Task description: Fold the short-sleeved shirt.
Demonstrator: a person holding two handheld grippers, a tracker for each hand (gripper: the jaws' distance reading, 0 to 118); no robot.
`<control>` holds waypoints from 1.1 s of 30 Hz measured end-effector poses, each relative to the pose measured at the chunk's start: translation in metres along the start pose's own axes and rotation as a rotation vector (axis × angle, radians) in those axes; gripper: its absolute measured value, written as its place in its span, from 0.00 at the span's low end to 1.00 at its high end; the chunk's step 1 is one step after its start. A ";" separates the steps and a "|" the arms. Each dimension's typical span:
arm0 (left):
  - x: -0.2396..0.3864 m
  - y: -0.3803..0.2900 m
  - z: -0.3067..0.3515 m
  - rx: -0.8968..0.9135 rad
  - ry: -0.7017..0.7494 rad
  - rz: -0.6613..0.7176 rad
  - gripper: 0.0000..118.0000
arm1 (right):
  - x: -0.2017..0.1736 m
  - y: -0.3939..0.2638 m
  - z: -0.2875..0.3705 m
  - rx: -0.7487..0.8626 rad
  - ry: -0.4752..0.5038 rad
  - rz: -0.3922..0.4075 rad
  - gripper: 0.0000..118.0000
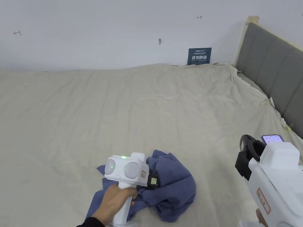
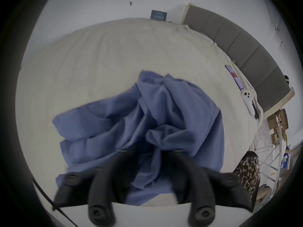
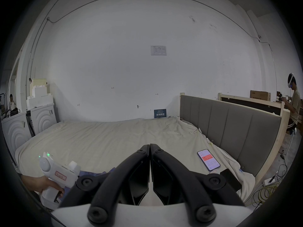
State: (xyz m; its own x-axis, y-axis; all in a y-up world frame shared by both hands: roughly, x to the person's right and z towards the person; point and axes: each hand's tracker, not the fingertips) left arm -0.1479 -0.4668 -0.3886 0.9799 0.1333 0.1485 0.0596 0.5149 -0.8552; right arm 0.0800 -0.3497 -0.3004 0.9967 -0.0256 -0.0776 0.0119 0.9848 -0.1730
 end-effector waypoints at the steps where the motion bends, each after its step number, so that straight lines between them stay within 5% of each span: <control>1: -0.001 0.002 0.008 0.029 0.015 0.004 0.85 | 0.000 0.002 0.000 0.003 0.001 -0.001 0.00; 9: -0.022 0.019 0.114 0.397 0.027 0.068 0.88 | -0.003 0.015 -0.002 0.040 0.009 0.002 0.00; 19: -0.057 -0.014 0.207 0.842 0.259 0.094 0.84 | -0.005 0.024 -0.005 0.082 0.032 0.007 0.00; 24: -0.071 -0.036 0.221 0.921 0.357 0.019 0.51 | -0.005 0.024 -0.006 0.092 0.043 0.008 0.00; 28: -0.079 -0.051 0.224 0.939 0.404 0.023 0.12 | -0.005 0.022 -0.006 0.099 0.044 0.008 0.00; 33: -0.083 -0.065 0.224 0.939 0.411 0.042 0.00 | -0.005 0.022 -0.006 0.099 0.047 0.007 0.00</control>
State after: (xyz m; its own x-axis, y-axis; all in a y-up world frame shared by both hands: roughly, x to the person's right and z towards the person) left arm -0.2754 -0.3216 -0.2342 0.9777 -0.0431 -0.2057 0.0237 0.9951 -0.0958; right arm 0.0750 -0.3293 -0.3098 0.9918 -0.0243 -0.1252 0.0149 0.9971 -0.0751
